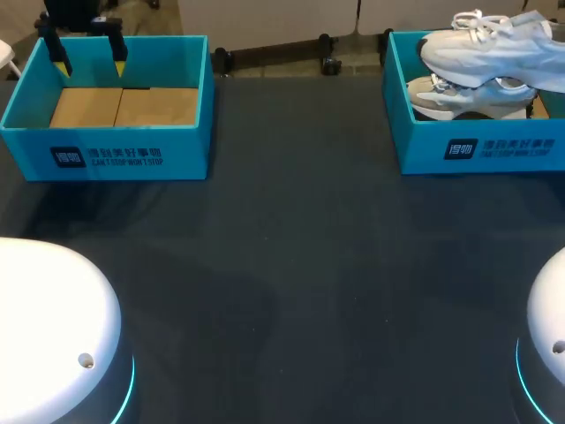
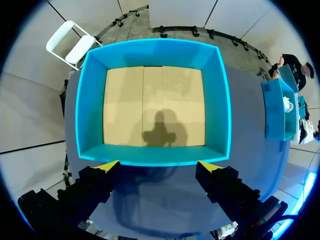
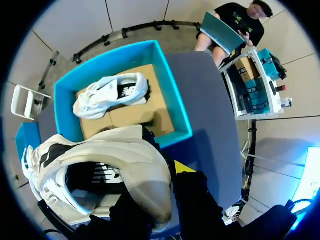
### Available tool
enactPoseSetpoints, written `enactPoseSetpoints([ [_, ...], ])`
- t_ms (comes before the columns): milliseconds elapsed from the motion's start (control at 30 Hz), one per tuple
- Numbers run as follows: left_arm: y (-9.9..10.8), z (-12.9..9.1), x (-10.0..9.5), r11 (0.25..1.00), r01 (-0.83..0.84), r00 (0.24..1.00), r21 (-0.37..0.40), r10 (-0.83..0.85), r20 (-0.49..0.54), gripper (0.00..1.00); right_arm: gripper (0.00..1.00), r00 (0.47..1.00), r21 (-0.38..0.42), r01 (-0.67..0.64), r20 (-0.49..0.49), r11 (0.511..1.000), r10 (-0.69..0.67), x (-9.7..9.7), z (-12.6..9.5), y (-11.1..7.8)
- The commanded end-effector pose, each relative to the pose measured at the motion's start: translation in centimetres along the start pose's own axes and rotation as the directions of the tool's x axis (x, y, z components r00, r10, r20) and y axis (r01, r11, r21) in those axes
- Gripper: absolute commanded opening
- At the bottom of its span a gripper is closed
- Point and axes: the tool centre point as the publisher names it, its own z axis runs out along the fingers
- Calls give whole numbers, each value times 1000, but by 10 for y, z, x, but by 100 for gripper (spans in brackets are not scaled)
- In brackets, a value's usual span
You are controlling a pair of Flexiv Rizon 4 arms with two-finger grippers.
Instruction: Take the shoe out of the shoebox, open the shoe tongue, remove and reinsert the insole, then place the shoe into the shoebox
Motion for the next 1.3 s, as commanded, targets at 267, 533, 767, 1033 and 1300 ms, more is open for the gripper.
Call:
enactPoseSetpoints([
  [267, 0, 0, 0, 1000, 0, 1000, 0, 0, 0, 100, 0, 1000, -137, 11, 5, 990, -11, 38, -34, -113],
  [533, 0, 0, 0, 1000, 0, 1000, 0, 0, 0, 100, 0, 1000, -157, 21, 3, 987, -21, 75, -37, -182],
  [767, 0, 0, 0, 1000, 0, 1000, 0, 0, 0, 100, 0, 1000, -140, 15, -17, 990, -18, 90, -31, -214],
  [1033, 0, 0, 0, 1000, 0, 1000, 0, 0, 0, 100, 0, 1000, -140, 15, -17, 990, -18, 90, -31, -214],
  [1300, 0, 0, 0, 1000, 0, 1000, 0, 0, 0, 100, 0, 1000, -145, 29, -4, 989, -29, 97, -31, -217],
])
